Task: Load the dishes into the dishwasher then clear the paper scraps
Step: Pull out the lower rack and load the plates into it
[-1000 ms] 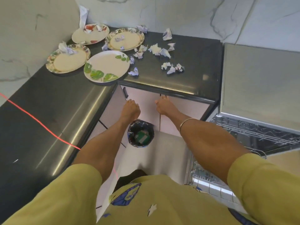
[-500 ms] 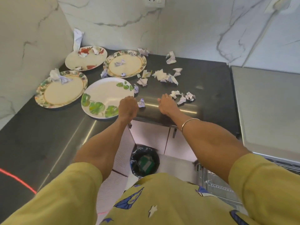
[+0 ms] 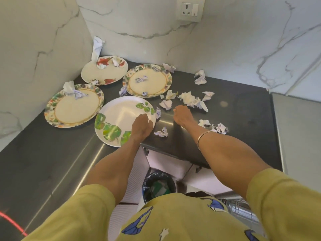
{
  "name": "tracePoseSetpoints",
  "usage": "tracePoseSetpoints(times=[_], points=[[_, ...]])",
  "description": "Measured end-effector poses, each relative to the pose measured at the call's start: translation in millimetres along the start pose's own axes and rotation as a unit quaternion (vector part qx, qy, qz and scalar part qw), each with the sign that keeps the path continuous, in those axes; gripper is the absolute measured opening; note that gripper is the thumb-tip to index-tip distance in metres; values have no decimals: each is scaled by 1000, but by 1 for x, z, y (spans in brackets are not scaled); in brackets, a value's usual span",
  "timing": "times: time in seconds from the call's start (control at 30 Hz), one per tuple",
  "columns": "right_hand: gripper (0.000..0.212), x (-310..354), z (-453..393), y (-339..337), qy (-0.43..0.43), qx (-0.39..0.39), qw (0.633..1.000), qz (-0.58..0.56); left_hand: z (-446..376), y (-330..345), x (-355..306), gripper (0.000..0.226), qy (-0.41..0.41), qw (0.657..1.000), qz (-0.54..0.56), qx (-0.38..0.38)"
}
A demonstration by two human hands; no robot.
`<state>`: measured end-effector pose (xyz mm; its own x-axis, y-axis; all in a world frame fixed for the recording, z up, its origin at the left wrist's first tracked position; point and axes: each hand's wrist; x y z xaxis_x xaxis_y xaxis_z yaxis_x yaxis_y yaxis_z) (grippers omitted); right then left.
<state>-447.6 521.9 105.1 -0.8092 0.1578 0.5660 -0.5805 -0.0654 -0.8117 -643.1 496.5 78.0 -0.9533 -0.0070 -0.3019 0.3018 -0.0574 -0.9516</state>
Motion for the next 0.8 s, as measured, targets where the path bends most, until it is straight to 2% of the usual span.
tracePoseSetpoints(times=[0.1, 0.27, 0.33, 0.4, 0.57, 0.63, 0.7, 0.8], points=[[28, 9, -27, -4, -7, 8, 1000, -17, -8, 6, -4, 44, -7, 999, 33, 9], [31, 19, -74, -11, -12, 9, 998, -63, -24, 17, -18, 42, -56, 997, 29, 51], [32, 20, -92, -17, -5, 8, 997, -74, -31, 23, -25, 56, -67, 996, 20, 60], [31, 18, -106, -22, 6, 6, 997, -76, -37, 27, -30, 64, -77, 995, 3, 56], [32, 17, -148, -21, 16, 14, 995, -98, -49, 34, -32, 65, -81, 995, -48, 23], [35, 23, -166, -17, 53, 12, 989, -141, -51, 38, -30, 68, -91, 994, -56, 13], [45, 32, -182, -14, 128, 14, 973, -194, -54, 43, -31, 70, -112, 992, -56, 4], [52, 38, -206, -3, 202, 42, 948, -243, -56, 48, -39, 65, -145, 985, -90, -12]])
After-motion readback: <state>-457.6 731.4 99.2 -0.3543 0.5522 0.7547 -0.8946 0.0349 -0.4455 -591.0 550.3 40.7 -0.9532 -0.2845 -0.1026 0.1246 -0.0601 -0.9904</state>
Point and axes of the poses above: each hand's wrist, its own z-axis away from the middle knuckle, its own y-axis out of the palm, x = y × z, and after that the axes turned 7 degrees about -z, right-handed
